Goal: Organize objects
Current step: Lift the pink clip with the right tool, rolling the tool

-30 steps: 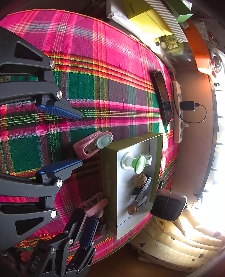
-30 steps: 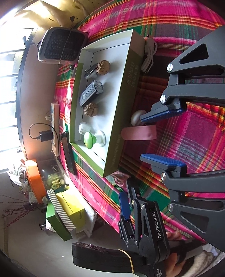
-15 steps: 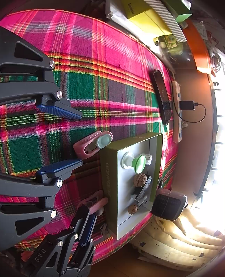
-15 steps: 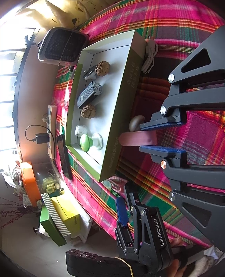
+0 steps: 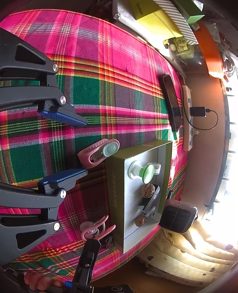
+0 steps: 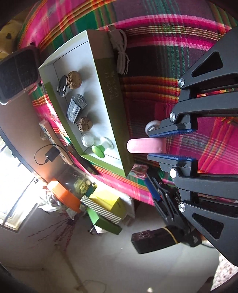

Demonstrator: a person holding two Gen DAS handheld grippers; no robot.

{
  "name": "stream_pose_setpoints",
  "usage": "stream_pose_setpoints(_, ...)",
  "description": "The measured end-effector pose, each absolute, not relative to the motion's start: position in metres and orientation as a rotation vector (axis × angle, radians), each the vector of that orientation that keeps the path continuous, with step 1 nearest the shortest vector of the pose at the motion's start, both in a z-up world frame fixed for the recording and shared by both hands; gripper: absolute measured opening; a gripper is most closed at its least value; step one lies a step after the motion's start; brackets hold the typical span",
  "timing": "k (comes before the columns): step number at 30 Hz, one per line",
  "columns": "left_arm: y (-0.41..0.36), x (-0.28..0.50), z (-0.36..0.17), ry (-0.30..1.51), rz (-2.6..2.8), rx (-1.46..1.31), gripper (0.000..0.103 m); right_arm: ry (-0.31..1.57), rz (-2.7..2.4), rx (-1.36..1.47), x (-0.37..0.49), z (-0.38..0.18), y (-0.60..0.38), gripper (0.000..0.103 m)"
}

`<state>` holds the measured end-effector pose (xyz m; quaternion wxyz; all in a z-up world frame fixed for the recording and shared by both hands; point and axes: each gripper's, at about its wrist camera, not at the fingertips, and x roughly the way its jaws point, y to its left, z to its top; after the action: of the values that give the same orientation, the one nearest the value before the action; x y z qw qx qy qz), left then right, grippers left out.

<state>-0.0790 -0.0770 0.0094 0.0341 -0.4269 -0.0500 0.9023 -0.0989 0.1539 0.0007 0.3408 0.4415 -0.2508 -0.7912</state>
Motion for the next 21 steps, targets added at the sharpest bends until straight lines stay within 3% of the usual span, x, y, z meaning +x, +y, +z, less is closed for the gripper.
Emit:
stream_pose_setpoints(8, -0.076, -0.079, 0.010, -0.154, 2.777, -1.315, 0.046, -0.686, -2.023, 1.135, -0.098, 0.002, 0.155, 0.018)
stream_pose_setpoints(14, -0.076, -0.079, 0.009, -0.153, 2.778, -1.315, 0.046, -0.477, -2.199, 1.124, -0.091, 0.013, 0.150, 0.018)
stream_pose_setpoints(21, -0.076, -0.079, 0.010, -0.156, 2.776, -1.316, 0.046, -0.555, -2.163, 1.104, -0.093, 0.018, 0.162, 0.019)
